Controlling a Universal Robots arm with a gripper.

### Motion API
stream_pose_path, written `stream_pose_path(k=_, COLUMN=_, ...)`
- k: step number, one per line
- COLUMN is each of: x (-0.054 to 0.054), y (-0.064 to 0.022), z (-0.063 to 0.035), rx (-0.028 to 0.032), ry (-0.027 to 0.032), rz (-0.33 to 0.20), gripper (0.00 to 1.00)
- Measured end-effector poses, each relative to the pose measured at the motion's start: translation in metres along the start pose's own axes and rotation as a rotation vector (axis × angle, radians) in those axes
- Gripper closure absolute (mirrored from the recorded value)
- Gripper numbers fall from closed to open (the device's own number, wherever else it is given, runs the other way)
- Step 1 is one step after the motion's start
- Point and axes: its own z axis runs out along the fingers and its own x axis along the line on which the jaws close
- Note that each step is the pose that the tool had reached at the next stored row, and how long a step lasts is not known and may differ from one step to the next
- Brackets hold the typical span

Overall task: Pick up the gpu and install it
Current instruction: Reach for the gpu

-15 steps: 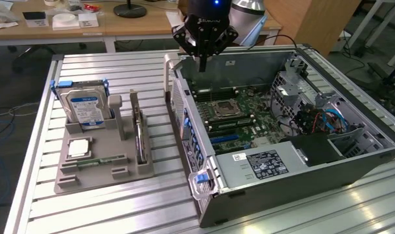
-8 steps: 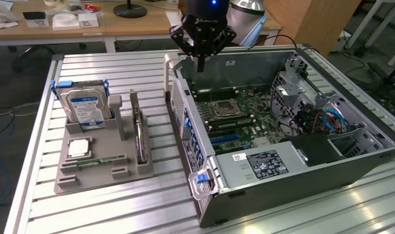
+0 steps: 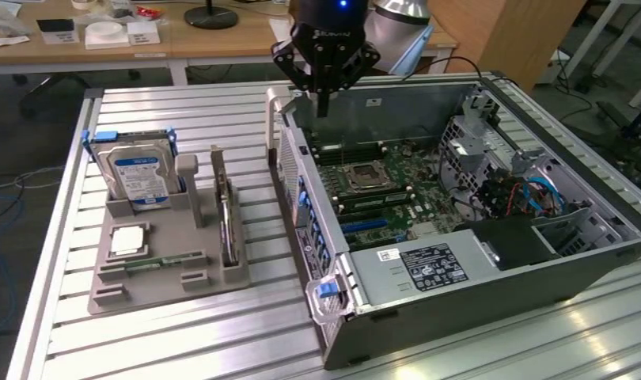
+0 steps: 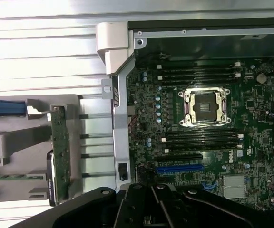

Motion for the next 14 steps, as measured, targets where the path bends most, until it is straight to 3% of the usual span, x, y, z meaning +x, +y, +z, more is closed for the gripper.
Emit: stream_pose_path(k=14, x=0.017, y=-0.0011, z=-0.0005, rx=0.0001, ry=-0.0001, rz=0.0, gripper=0.89)
